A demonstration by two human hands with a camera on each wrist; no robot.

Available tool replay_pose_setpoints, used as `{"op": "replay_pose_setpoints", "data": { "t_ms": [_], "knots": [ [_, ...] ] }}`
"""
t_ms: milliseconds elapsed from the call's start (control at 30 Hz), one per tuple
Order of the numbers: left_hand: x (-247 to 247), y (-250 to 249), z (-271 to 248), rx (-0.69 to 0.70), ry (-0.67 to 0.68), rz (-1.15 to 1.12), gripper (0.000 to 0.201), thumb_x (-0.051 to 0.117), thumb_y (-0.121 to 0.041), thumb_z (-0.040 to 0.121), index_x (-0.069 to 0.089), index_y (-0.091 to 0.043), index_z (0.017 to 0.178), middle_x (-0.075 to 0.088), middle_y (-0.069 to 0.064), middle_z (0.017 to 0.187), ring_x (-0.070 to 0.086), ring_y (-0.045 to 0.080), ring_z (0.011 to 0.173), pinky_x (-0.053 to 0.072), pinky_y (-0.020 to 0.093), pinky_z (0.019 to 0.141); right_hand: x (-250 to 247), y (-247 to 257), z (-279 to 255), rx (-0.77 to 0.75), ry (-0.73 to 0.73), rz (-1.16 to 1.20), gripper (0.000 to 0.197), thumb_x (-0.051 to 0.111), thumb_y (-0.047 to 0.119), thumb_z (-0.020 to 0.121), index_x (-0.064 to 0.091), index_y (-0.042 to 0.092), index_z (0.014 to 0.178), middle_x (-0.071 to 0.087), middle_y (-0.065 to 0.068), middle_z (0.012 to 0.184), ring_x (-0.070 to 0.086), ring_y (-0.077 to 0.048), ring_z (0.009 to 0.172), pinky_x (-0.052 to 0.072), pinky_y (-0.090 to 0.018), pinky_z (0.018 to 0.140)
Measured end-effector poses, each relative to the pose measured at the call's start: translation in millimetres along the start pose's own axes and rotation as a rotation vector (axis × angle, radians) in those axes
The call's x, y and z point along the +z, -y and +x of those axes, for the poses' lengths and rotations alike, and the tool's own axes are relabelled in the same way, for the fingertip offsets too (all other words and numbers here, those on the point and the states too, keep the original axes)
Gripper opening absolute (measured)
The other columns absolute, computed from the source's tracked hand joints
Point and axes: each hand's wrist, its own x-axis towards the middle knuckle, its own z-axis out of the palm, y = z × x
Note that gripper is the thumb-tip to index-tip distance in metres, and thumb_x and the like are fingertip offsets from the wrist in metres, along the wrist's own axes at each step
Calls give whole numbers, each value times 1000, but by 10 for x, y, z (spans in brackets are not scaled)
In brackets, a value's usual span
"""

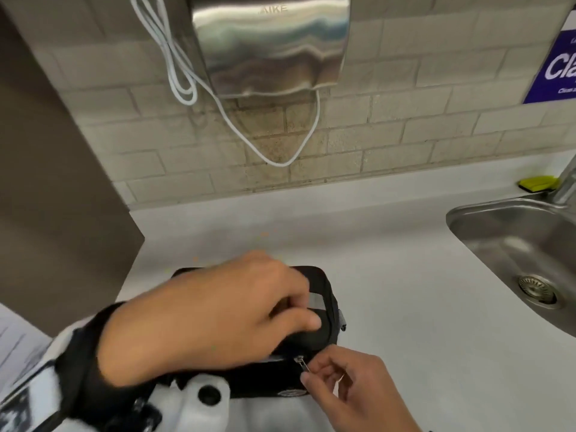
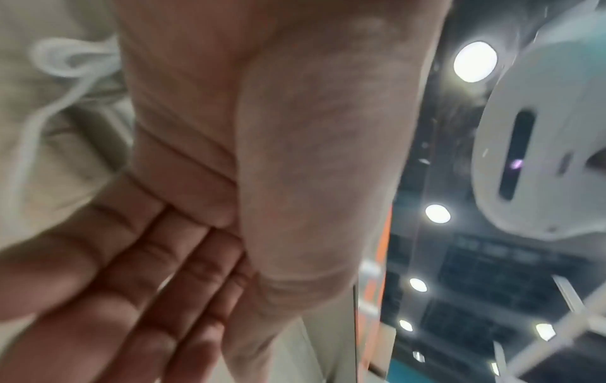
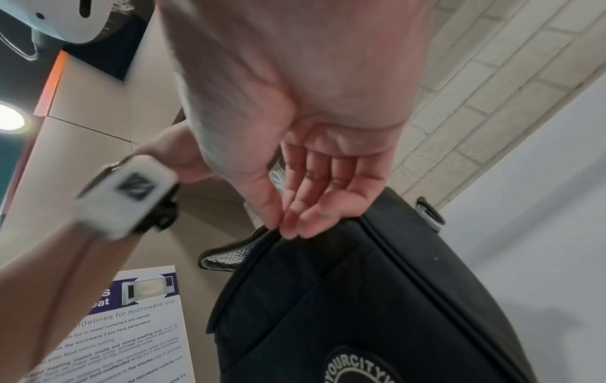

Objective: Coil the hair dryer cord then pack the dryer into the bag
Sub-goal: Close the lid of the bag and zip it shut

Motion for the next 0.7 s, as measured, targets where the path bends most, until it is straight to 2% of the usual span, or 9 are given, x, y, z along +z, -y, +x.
{"op": "replay_pose_setpoints", "data": {
  "t_ms": [67,133,200,233,300,400,500,600,700],
  "knots": [
    [328,47,-240,-85,114,-116,34,47,-59,91,62,-29,84,63,-10,70,57,6,66,54,33,66,2,5,-17,-8,-17,7,11,77,23,75,68,27,71,64,10,56,54,-2,48,36,-11,47],
    [801,175,-345,-238,136,-217,28,49,-64,87,64,-40,88,65,-12,80,62,0,73,56,31,74,-2,20,-23,-26,-27,-5,14,78,19,74,68,26,68,64,10,53,55,-2,47,38,-13,46],
    [1229,298,-346,-311,94,-395,25,50,-65,85,64,-45,89,66,-15,84,65,-3,79,57,30,82,-3,19,-19,-48,-36,-26,15,79,18,73,69,27,67,65,10,54,55,-2,46,40,-14,45],
    [1360,318,-308,-317,64,-504,23,52,-60,87,65,-41,91,69,-11,85,67,-1,80,58,32,84,4,19,-16,-56,-38,-34,14,79,19,72,69,28,67,65,10,54,56,-2,47,41,-16,45],
    [1492,319,-207,-338,-20,-706,20,55,-46,92,69,-32,95,74,-1,86,72,5,78,60,33,81,40,25,-8,-55,-28,-45,9,77,29,68,69,31,70,67,10,56,57,-3,47,42,-16,46],
    [1485,284,-94,-355,-156,-900,20,59,-37,94,74,-26,87,77,2,80,75,15,75,63,35,73,118,-78,-5,-86,-25,-102,13,72,39,65,67,38,77,68,13,61,58,-4,51,40,-11,49],
    [1510,300,-33,-349,-195,-932,20,64,-34,91,72,-29,73,75,-2,67,75,19,68,64,38,69,191,-173,21,-146,40,-249,22,74,37,67,65,48,84,66,22,71,59,-5,59,39,-9,53],
    [1559,317,-37,-336,-224,-902,20,66,-33,90,70,-32,71,73,-8,65,74,11,66,63,32,70,193,-261,61,-209,-63,-348,51,84,4,56,62,48,67,61,26,63,52,-1,51,37,-6,52],
    [1592,323,-89,-303,-262,-853,16,63,-31,91,72,-29,78,75,-9,75,72,5,71,61,24,72,59,-188,99,-500,-110,-483,19,71,23,70,67,37,83,59,22,75,49,4,67,35,-1,63]
  ]
}}
